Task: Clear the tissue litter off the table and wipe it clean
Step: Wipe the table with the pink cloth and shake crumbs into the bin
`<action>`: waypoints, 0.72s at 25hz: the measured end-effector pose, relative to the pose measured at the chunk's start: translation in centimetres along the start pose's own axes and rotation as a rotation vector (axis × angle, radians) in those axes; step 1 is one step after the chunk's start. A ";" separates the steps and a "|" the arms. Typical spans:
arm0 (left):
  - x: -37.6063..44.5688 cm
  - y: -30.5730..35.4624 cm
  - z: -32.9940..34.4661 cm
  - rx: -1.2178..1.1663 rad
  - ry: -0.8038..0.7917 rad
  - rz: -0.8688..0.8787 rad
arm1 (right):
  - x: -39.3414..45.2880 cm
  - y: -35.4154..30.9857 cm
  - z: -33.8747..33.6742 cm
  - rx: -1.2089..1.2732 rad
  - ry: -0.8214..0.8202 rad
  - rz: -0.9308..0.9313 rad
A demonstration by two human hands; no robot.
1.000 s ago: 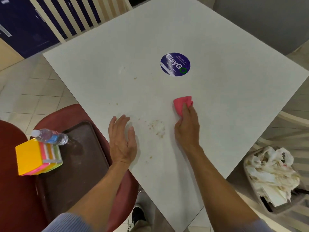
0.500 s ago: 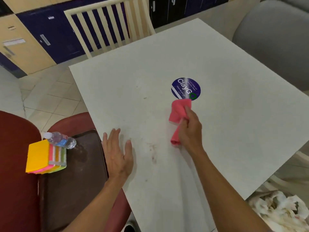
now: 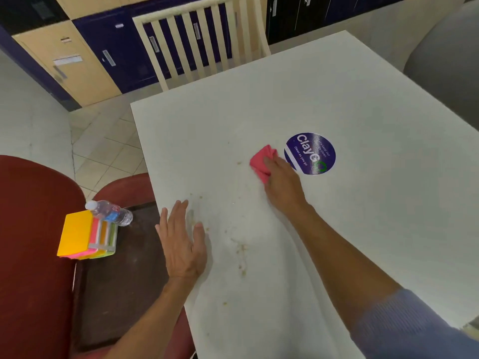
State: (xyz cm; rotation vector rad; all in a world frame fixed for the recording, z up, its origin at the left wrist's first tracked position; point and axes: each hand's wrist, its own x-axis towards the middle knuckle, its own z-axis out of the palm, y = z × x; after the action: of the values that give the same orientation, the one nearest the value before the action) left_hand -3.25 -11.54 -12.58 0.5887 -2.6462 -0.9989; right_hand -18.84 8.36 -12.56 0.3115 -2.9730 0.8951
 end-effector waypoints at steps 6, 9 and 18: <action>-0.3 -0.2 -0.1 -0.097 0.045 0.029 | -8.2 -6.2 0.8 0.114 -0.259 -0.365; -0.4 0.0 -0.2 -0.165 0.072 0.003 | -7.7 -5.6 -1.1 0.424 -0.317 -0.227; -0.2 -0.3 0.0 -0.174 0.102 0.007 | 6.7 2.5 -2.7 -0.074 0.145 0.306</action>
State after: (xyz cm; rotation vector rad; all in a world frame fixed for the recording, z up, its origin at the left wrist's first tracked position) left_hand -3.04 -11.64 -12.82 0.5752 -2.4409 -1.1502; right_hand -26.04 10.67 -11.11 -0.2083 -2.9532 0.7850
